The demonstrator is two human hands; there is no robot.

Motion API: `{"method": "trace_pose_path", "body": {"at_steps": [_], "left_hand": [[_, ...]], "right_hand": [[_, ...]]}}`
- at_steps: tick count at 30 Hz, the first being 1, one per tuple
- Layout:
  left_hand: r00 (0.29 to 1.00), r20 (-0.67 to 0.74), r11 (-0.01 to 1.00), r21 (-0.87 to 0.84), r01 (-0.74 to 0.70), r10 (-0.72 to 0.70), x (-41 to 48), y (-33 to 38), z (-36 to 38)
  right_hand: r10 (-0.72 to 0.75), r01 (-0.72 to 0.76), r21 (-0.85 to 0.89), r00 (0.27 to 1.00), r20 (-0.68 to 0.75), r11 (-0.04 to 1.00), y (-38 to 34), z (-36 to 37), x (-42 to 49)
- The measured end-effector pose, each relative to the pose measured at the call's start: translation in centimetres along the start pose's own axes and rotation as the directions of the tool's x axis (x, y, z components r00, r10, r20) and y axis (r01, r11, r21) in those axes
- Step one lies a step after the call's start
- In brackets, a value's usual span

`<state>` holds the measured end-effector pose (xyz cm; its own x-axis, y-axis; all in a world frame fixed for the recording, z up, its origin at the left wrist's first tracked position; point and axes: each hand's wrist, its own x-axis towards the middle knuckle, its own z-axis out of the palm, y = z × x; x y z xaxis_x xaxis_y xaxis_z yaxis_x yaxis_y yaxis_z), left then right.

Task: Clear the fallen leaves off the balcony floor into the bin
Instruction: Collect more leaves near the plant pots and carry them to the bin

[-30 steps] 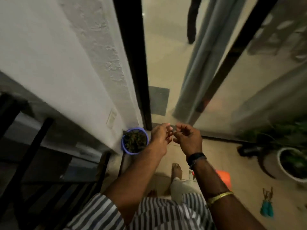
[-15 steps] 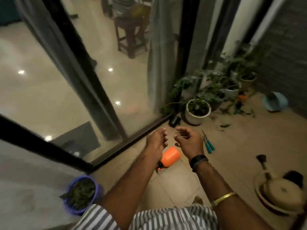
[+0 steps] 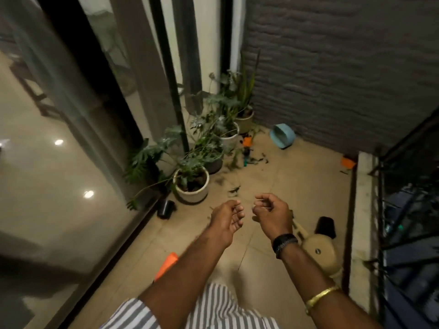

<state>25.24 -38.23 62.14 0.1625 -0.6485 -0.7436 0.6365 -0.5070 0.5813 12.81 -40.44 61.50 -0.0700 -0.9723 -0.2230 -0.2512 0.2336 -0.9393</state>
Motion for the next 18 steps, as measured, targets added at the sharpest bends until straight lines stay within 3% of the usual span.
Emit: {"method": "trace_pose_path", "body": {"at_steps": [8,18], "left_hand": [[0.995,0.102,0.998,0.068,0.012,-0.019,12.9,6.7,14.6],[0.995,-0.01,0.983,0.157,0.097,-0.096,30.2,16.9,29.4]], "right_hand": [[0.008,-0.008,0.001,0.993,-0.117,1.0,-3.0,-3.2,18.1],[0.103,-0.104,0.0,0.985,-0.139,0.995,-7.2,-4.5,40.5]]}}
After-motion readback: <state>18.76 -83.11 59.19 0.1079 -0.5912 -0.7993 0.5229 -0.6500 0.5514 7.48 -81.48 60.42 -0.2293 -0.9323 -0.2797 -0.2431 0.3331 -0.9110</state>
